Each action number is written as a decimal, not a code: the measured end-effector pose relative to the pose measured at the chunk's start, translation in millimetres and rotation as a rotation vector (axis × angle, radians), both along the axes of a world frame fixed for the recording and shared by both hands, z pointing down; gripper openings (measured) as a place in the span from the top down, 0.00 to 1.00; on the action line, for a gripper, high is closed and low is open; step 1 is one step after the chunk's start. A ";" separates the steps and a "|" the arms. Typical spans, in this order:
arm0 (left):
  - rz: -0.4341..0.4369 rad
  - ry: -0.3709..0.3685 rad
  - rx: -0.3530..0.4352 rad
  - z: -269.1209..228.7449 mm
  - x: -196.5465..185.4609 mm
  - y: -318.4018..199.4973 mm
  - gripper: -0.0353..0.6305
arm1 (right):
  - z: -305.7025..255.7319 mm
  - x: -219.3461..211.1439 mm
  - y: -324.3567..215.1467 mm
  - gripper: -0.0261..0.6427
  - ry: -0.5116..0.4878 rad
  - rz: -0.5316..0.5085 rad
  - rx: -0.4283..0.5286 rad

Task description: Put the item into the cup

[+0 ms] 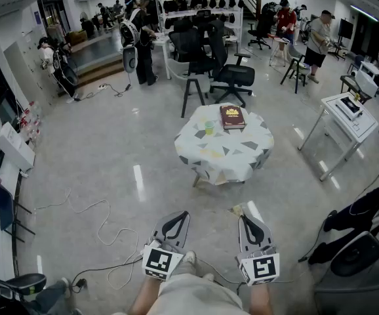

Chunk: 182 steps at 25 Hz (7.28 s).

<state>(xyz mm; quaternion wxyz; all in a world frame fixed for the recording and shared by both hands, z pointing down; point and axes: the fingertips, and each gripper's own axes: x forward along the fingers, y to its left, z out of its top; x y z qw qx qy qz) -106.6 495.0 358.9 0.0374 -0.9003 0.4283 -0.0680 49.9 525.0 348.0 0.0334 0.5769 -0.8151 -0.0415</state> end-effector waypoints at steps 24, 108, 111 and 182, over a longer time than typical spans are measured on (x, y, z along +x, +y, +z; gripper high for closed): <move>-0.028 0.000 -0.034 26.4 7.3 -78.7 0.93 | 33.8 8.3 -84.0 0.96 -0.018 -0.019 -0.060; -0.112 -0.015 -0.071 38.5 116.0 -544.2 0.93 | 47.3 94.0 -567.7 0.95 -0.033 -0.138 -0.099; -0.103 -0.012 -0.082 47.1 112.1 -560.0 0.93 | 54.0 87.9 -581.4 0.95 -0.025 -0.138 -0.109; 0.095 -0.125 -0.585 303.3 111.5 -673.8 0.93 | 333.8 4.1 -691.4 0.95 0.276 -0.334 -0.738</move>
